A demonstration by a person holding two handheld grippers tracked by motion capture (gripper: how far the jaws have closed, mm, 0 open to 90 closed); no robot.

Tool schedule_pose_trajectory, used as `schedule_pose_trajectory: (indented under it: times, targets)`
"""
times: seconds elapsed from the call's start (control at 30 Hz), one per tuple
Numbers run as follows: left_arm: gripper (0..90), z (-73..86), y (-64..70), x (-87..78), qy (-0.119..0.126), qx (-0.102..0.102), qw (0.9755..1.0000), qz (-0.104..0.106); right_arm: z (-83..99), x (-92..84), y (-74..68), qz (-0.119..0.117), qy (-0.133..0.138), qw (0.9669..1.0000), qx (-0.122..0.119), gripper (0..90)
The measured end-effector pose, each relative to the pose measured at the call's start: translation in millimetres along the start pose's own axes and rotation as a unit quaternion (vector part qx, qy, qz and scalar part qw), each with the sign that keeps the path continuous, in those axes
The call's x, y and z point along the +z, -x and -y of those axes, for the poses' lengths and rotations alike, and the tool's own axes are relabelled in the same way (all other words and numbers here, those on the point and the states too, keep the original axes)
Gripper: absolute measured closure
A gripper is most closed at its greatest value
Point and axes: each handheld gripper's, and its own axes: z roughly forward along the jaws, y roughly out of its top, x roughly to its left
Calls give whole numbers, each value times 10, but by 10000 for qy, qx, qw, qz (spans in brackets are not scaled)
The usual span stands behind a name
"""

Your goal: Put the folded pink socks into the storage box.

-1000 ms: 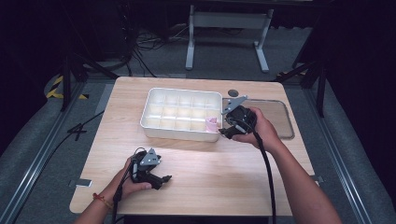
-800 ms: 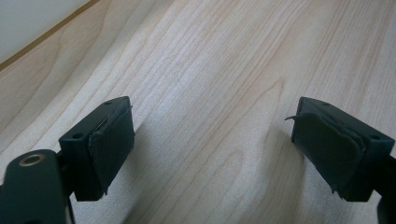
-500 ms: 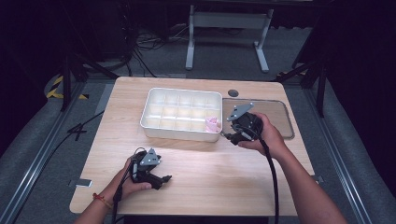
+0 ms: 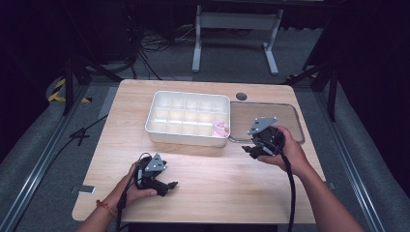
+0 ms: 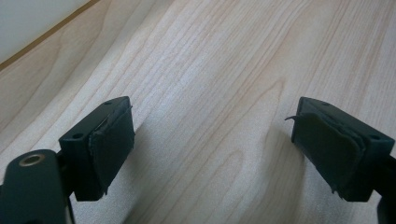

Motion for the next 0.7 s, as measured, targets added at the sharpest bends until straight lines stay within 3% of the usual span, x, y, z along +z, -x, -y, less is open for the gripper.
schedule_pose_trajectory:
  times: [0.7]
  targets:
    - [133, 1, 2, 0, 10, -9, 10000, -7, 551, -1, -133, 84, -320, 9994, 91, 357]
